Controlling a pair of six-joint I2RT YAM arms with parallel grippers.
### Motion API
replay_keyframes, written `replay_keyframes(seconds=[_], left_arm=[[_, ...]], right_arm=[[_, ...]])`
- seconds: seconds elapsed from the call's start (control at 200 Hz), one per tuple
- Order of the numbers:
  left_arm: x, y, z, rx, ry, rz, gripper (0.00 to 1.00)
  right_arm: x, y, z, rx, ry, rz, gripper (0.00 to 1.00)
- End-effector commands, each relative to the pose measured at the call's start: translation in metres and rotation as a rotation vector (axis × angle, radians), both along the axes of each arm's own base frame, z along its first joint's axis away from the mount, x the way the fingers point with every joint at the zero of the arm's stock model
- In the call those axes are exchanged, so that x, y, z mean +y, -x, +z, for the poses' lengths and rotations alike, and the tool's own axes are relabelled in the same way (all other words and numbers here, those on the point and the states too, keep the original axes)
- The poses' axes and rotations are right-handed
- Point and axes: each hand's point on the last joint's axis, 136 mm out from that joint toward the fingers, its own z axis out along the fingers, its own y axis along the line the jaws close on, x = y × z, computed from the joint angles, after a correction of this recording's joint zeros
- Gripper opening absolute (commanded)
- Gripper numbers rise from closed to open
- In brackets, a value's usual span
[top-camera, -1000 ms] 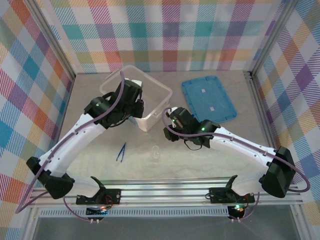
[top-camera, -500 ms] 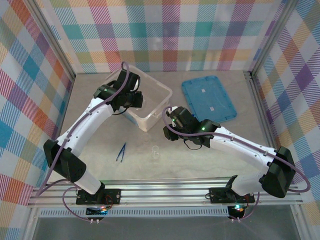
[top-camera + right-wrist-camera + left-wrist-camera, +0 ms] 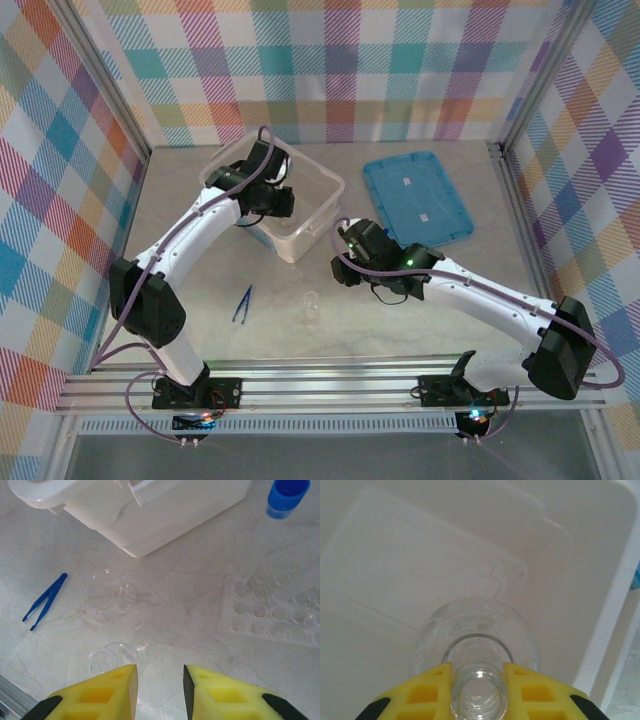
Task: Organize the chemistry lab equipment
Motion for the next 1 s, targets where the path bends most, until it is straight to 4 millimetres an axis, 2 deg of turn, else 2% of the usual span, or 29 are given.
replay_keyframes(seconds=[0.0, 0.395, 0.79, 0.995], left_arm=[[-0.001, -0.01, 0.004, -0.019, 0.003, -0.033, 0.14], [0.0, -0.007, -0.021, 0.078, -0.068, -0.109, 0.13], [-0.005, -0.012, -0.041, 0.121, -0.076, -0.12, 0.13], [-0.007, -0.007, -0.055, 0.164, -0.075, -0.138, 0.13]], right_arm=[[-0.001, 0.0, 0.01, -0.019, -0.037, -0.021, 0.31], [0.006, -0.004, 0.002, 0.005, -0.011, -0.009, 0.33], [0.011, -0.007, 0.003, 0.006, -0.002, -0.002, 0.33], [0.01, -0.007, 0.004, 0.001, 0.002, -0.008, 0.34]])
